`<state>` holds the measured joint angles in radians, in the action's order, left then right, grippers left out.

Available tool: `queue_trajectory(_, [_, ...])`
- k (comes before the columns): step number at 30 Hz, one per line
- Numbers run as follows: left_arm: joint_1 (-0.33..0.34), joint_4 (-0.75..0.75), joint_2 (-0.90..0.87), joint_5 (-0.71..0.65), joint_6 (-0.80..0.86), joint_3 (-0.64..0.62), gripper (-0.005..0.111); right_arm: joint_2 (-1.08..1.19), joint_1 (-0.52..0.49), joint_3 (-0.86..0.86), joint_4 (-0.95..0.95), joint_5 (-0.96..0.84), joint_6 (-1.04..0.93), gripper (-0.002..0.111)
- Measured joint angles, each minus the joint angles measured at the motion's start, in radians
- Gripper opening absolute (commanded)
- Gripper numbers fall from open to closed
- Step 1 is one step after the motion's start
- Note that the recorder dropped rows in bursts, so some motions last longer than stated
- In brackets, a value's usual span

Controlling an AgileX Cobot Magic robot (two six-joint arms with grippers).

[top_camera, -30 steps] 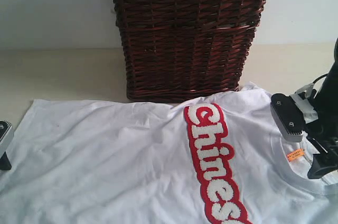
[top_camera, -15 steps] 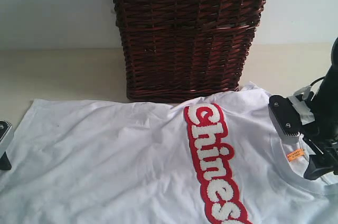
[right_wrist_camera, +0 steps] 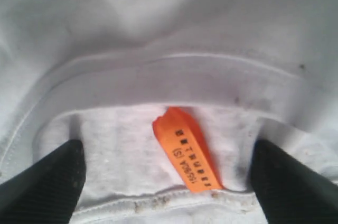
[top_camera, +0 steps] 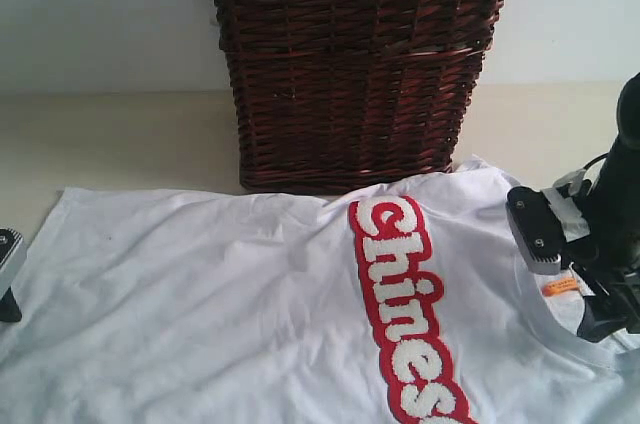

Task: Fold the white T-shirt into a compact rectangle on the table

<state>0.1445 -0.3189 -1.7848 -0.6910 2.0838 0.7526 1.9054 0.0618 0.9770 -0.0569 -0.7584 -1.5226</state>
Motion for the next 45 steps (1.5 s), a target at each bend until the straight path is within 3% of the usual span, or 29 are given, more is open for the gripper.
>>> queue_trajectory(12, [0.000, 0.000, 0.000, -0.002, 0.000, 0.000, 0.083, -0.162, 0.000, -0.019, -0.011, -0.126, -0.033, 0.081])
queue_trajectory(20, [0.000, 0.000, 0.000, -0.002, 0.000, 0.000, 0.083, -0.138, 0.000, -0.112, -0.022, -0.034, -0.042, 0.081])
queue_trajectory(28, [0.000, 0.000, 0.000, -0.002, 0.002, 0.000, 0.083, -0.124, 0.000, -0.162, -0.022, 0.178, -0.056, 0.081])
queue_trajectory(45, [0.000, 0.000, -0.001, -0.002, 0.002, 0.000, 0.083, -0.080, 0.000, -0.150, -0.020, 0.185, -0.077, 0.081])
